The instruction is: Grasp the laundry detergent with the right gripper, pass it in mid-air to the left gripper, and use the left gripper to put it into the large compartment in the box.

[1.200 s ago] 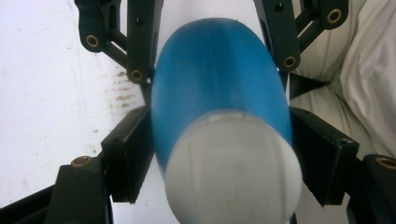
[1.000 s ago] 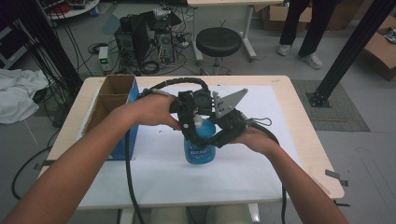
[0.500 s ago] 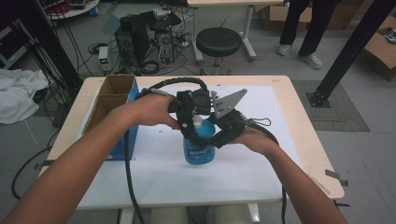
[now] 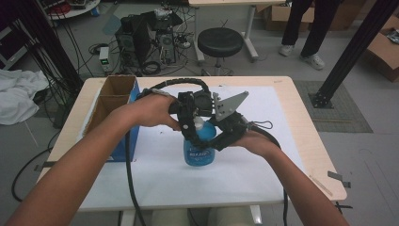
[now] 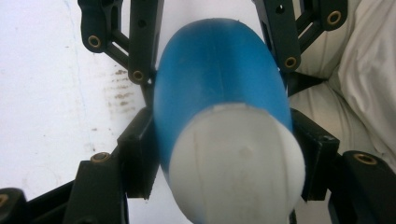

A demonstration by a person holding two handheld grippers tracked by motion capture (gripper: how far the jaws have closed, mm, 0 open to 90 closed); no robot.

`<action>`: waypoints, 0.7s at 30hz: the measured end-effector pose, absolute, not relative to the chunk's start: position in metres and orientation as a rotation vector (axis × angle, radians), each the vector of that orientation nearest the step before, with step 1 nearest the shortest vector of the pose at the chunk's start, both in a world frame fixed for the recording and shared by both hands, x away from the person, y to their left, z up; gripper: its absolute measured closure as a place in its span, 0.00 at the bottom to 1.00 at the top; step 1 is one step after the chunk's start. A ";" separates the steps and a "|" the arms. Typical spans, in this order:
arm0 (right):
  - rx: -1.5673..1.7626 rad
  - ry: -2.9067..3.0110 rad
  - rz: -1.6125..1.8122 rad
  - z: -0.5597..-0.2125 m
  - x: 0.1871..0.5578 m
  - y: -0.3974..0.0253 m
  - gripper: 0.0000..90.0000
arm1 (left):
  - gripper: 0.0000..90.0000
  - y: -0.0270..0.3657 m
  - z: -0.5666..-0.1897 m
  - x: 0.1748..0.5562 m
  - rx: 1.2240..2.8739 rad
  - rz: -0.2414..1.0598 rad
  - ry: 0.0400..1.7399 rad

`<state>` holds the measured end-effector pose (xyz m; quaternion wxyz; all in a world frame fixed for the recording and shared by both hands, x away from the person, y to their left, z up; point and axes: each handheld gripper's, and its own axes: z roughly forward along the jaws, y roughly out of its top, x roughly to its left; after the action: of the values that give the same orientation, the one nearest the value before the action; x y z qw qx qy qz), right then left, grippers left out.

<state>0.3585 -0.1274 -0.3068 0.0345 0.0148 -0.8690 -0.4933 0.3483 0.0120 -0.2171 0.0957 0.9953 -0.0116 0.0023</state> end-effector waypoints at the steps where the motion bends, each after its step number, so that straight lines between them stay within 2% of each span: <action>1: 0.050 -2.670 -1.528 -0.307 0.358 -0.127 0.47 | 0.42 0.012 -0.217 0.348 2.945 0.000 -0.036; 2: 0.050 -2.670 -1.528 -0.307 0.358 -0.127 0.47 | 0.42 0.012 -0.217 0.348 2.945 0.000 -0.036; 3: 0.041 -2.659 -1.536 -0.308 0.357 -0.129 0.41 | 0.42 0.012 -0.216 0.348 2.946 -0.007 -0.036; 6: 0.021 -2.652 -1.545 -0.309 0.357 -0.132 0.33 | 0.42 0.014 -0.215 0.349 2.951 -0.008 -0.027; 8: 0.018 -2.649 -1.551 -0.309 0.357 -0.135 0.33 | 0.42 0.014 -0.215 0.349 2.949 -0.008 -0.025; 11: -0.034 -2.631 -1.549 -0.310 0.359 -0.147 0.27 | 0.42 0.017 -0.213 0.350 2.936 -0.019 -0.002; 21: -0.116 -2.668 -1.502 -0.315 0.358 -0.173 0.21 | 0.42 0.026 -0.205 0.353 2.925 -0.003 0.044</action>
<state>0.3578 -0.1730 -0.3154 0.0388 -0.0379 -0.8701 -0.4899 0.3531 0.0259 -0.2054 0.1081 0.9940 0.0148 -0.0010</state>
